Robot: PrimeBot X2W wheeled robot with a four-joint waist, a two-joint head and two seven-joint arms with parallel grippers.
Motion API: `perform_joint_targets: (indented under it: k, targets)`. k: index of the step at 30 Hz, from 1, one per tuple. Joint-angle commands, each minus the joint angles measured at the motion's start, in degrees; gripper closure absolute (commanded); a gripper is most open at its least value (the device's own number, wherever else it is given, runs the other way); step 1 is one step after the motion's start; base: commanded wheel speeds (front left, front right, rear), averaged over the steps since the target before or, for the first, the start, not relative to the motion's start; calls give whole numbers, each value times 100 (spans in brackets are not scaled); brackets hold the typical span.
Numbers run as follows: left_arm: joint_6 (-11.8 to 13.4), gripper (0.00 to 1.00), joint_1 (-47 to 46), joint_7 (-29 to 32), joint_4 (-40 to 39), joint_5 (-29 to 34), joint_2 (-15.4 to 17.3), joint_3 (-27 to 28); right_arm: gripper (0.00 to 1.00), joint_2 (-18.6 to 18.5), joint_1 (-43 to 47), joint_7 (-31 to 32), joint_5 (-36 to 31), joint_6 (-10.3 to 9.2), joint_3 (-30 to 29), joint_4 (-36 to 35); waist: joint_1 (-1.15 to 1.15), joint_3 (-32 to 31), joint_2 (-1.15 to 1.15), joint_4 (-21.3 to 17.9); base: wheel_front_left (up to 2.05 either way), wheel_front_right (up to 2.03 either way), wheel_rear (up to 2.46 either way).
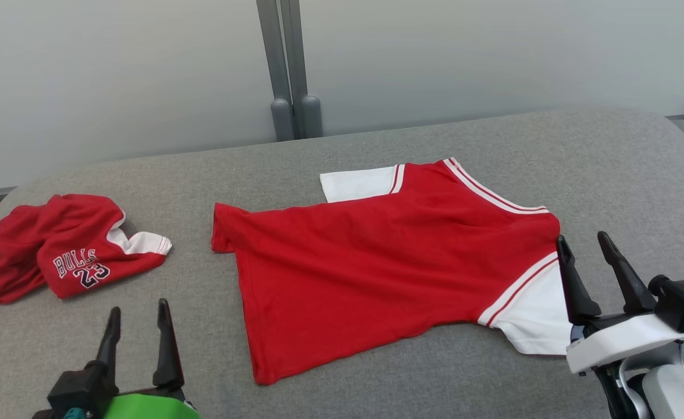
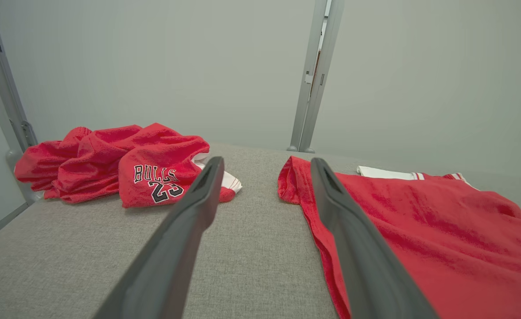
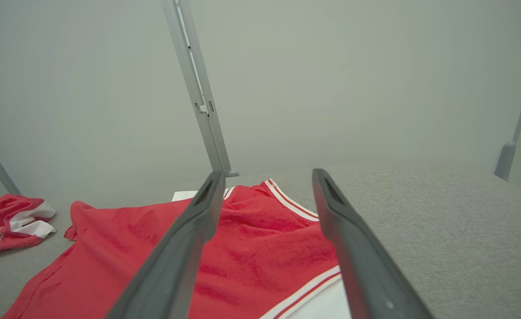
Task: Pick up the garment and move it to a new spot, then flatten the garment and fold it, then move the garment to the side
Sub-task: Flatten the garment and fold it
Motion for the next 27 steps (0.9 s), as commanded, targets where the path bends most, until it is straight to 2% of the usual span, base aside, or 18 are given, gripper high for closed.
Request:
perform_joint_targets:
  k: [1, 7, 12, 16, 20, 27]
  targets:
    - [-46, 0, -44, 88, 40, 7, -16, -59, 0, -65, -47, 13, -11, 1, -76, 69, 0, 7, 0, -7, 0, 0, 0]
    - [-173, 0, 3, 926, 129, -80, 5, -416, 0, -160, 49, 600, 80, 1, -559, 467, 0, 52, 0, -52, 0, 0, 0]
    - [-289, 0, 98, 1518, 318, -177, -23, -708, 0, 25, 133, 1510, 239, 2, -1079, 863, 0, 139, 0, -111, 0, 0, 0]
    - [-354, 0, 53, 1836, 587, -294, -57, -882, 0, 199, 60, 2140, 343, 2, -1252, 1194, 0, 243, 0, -135, 0, 0, 0]
    - [-395, 0, -168, 2030, 852, -338, -60, -999, 0, 262, -118, 2431, 379, 2, -1198, 1483, 0, 399, 0, -142, 0, 0, 0]
    - [-390, 0, -513, 2364, 1324, -393, -92, -1128, 0, 408, -451, 2524, 320, 2, -1348, 2046, 0, 611, 0, -70, 0, 0, 0]
